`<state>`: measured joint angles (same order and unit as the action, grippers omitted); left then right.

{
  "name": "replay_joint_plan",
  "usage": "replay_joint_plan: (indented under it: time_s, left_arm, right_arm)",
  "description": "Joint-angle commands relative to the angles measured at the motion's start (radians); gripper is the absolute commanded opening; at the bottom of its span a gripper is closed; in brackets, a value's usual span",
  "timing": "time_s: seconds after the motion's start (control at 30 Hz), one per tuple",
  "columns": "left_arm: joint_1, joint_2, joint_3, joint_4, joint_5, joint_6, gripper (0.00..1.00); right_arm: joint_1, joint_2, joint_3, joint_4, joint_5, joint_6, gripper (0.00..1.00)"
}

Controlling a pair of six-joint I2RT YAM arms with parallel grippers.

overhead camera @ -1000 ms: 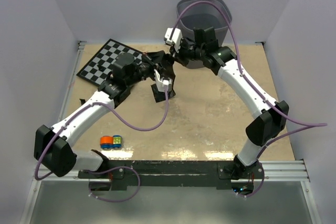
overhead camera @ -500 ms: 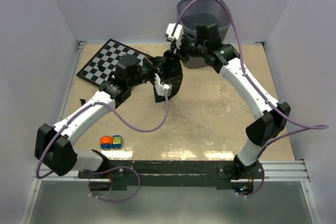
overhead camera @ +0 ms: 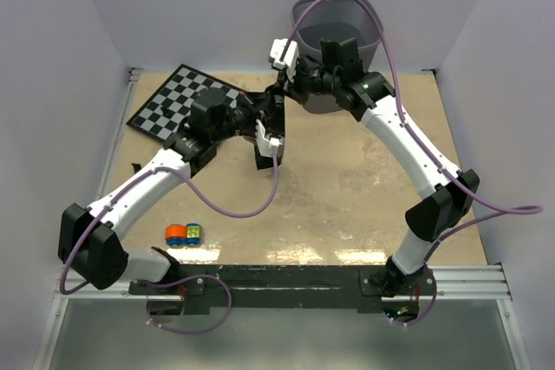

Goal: Put the trash bags into the trash bin
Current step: Adjust the trash bag at the center of the board.

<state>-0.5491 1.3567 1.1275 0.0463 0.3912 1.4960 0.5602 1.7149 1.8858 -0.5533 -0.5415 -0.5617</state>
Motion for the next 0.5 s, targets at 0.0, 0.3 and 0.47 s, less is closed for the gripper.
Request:
replay_joint_plan:
  time_s: [0.0, 0.3, 0.47]
  left_arm:
    - [-0.022, 0.001, 0.109, -0.003, 0.052, 0.052, 0.00]
    - [0.002, 0.124, 0.190, -0.241, -0.100, 0.116, 0.00]
    - [-0.005, -0.004, 0.072, -0.099, -0.026, 0.089, 0.00]
  right_arm:
    - [0.001, 0.022, -0.043, -0.016, 0.017, -0.044, 0.00]
    - [0.035, 0.026, 0.171, -0.092, 0.021, 0.002, 0.00]
    - [0.033, -0.012, -0.078, 0.004, 0.166, -0.020, 0.00]
